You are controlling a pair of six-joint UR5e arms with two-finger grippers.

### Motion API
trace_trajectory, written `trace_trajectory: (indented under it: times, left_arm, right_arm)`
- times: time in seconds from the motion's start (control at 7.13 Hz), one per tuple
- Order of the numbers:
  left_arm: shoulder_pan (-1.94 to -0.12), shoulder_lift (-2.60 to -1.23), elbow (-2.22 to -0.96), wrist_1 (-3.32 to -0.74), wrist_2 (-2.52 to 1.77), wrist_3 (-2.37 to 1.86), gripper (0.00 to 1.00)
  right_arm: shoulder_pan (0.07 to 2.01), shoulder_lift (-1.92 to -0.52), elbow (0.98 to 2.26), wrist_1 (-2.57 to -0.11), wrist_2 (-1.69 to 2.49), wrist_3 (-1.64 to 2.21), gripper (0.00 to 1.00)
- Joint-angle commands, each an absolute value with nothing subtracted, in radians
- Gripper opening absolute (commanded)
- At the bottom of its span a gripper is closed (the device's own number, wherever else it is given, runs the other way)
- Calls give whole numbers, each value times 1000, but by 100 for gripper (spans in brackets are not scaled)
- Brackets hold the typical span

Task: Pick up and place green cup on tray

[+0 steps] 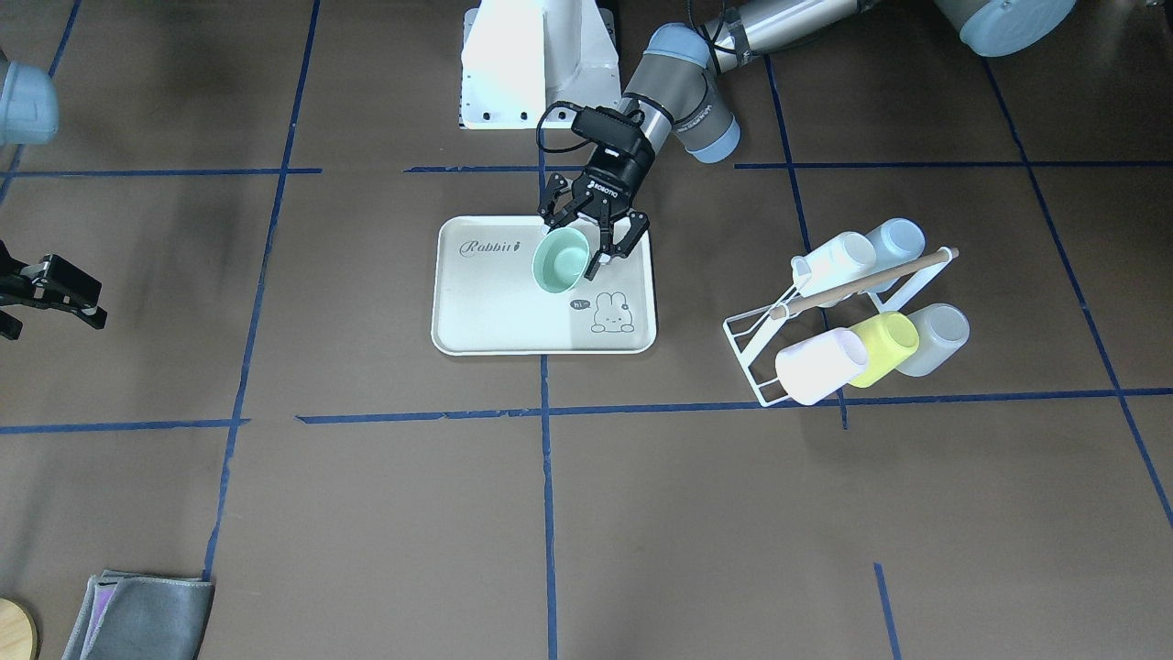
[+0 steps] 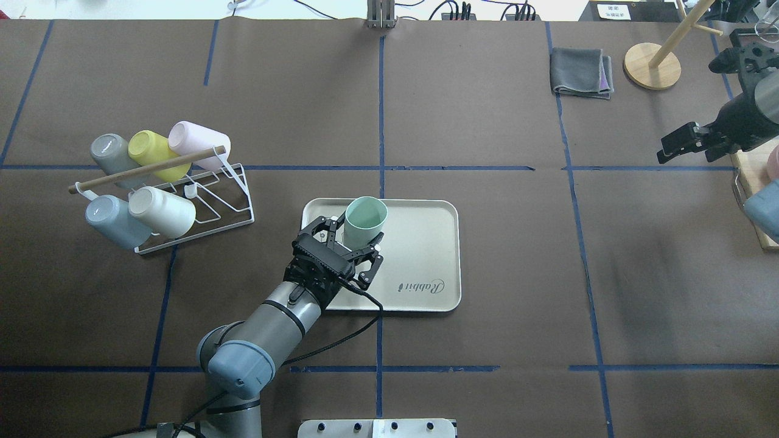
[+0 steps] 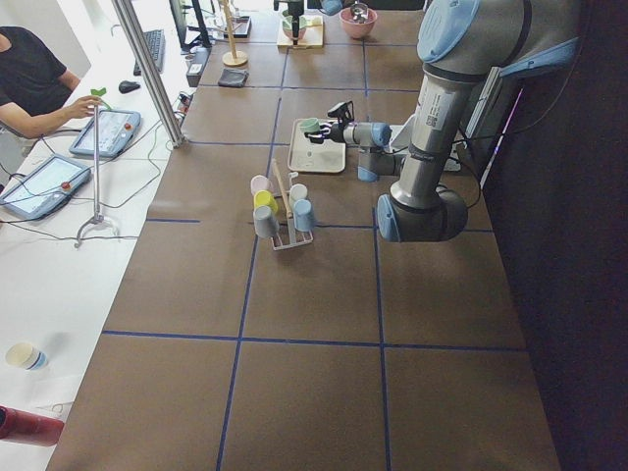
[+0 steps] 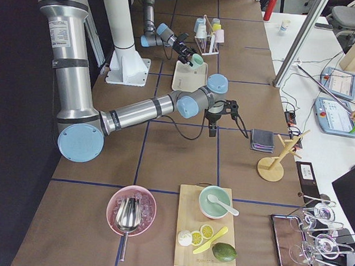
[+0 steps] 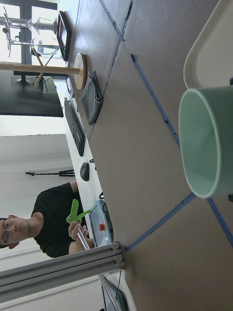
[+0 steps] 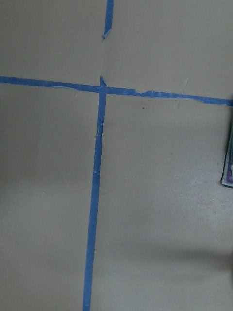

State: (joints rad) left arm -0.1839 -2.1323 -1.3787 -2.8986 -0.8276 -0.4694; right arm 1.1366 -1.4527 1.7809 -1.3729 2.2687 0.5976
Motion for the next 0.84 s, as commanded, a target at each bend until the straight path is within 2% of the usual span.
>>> trace_trajectory:
  times: [0.0,0.14,0.28,0.7]
  left_arm:
    - [-178,-2170,-1322,-2899,-810,-471,36]
    - [-178,-2181,-1310,-2898,-810,-471,36]
    - [-178,-2190,-1286,-2895,-810,-471,41]
    - [-178,-2192,-1273,-2890,-810,-471,50]
  right_arm:
    - [1138,-1454,1781,-1373,2269,598,100]
    - [1152,-1454,1779,-1374,2272,592,100]
    - [1188,-1456,1775,-1377,2289,580,100]
    - [1330,-1456,1675,-1384,2371,358,100]
